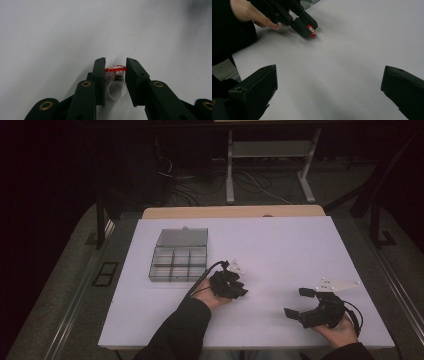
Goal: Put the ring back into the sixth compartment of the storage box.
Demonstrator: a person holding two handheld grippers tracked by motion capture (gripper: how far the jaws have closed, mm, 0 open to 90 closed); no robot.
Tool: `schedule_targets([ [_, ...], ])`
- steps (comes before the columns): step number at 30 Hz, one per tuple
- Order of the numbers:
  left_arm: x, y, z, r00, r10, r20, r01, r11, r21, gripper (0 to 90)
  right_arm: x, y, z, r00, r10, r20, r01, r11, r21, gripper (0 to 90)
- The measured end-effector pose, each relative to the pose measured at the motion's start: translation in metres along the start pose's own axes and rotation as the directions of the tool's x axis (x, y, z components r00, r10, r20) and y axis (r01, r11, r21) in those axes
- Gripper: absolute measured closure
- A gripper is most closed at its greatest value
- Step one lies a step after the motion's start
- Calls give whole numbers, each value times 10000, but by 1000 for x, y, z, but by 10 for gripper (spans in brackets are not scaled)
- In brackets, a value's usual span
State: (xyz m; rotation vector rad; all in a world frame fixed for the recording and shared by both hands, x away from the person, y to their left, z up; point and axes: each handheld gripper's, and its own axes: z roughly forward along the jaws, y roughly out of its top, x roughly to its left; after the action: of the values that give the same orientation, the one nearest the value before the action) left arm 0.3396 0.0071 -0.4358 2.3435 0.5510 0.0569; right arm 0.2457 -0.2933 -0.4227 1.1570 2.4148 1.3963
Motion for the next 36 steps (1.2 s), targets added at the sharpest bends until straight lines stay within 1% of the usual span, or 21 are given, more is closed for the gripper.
schedule_targets([
  [1,0,0,-1,10000,-51,16,51,10000,-38,693,0,0,0,10000,-2,0,2,10000,0,6],
  [2,1,1,-3,10000,26,19,-26,10000,7,693,0,0,0,10000,-2,-1,2,10000,2,6],
  [3,1,2,-3,10000,-29,19,29,10000,-73,694,0,0,0,10000,4,-1,-4,10000,-5,6],
  [5,3,4,-6,10000,32,4,-32,9999,-97,694,0,0,0,10000,15,-6,-15,10000,0,6],
  [6,3,4,-7,9999,-103,-1,103,9997,-222,694,0,0,0,10000,19,-14,-19,10000,-1,6],
  [7,4,5,-9,10000,37,4,-37,9999,-166,694,0,0,0,10000,15,-9,-15,10000,5,6],
  [8,4,5,-9,10000,37,4,-37,9999,-166,695,0,0,0,10000,15,-9,-15,10000,5,6],
  [9,5,7,-11,9999,-97,-45,96,9997,-227,694,0,0,0,10000,9,-8,-8,10000,18,6],
  [10,5,8,-13,9999,-73,-88,71,9997,-232,694,0,0,0,10000,14,-13,-14,10000,18,6],
  [15,10,11,-20,9995,-301,-92,296,9984,-476,694,0,0,0,10000,32,1,-32,10000,14,6],
  [16,11,11,-22,9996,-259,-113,253,9986,-456,694,0,0,0,10000,23,7,-23,10000,31,5],
  [18,12,11,-25,9993,-340,-136,333,9981,-523,694,0,0,0,10000,26,8,-26,10000,42,6],
  [19,13,12,-26,9994,-315,-134,307,9981,-532,694,0,0,0,10000,29,1,-29,10000,42,6],
  [20,14,12,-27,9991,-402,-163,391,9973,-617,694,0,0,0,10000,30,3,-30,10000,42,6],
  [24,16,12,-32,9991,-382,-205,368,9971,-665,694,0,0,0,10000,33,22,-33,10000,9,6],
  [26,19,12,-37,9985,-493,-239,472,9954,-835,695,0,0,0,10000,40,22,-40,10000,13,6],
  [30,23,12,-43,9983,-517,-281,490,9947,-899,695,0,0,0,10000,30,24,-30,10000,43,5],
  [32,26,12,-48,9976,-621,-302,586,9926,-1068,695,0,0,0,10000,30,28,-30,10000,38,6],
  [34,28,12,-50,9978,-581,-332,544,9932,-1031,696,0,0,0,10000,28,25,-28,10000,36,6],
  [35,29,11,-53,9971,-676,-364,630,9915,-1142,695,0,0,0,10000,32,32,-32,10000,40,6],
  [36,29,11,-53,9971,-676,-364,630,9915,-1142,696,0,0,0,10000,29,28,-29,10000,43,6],
])
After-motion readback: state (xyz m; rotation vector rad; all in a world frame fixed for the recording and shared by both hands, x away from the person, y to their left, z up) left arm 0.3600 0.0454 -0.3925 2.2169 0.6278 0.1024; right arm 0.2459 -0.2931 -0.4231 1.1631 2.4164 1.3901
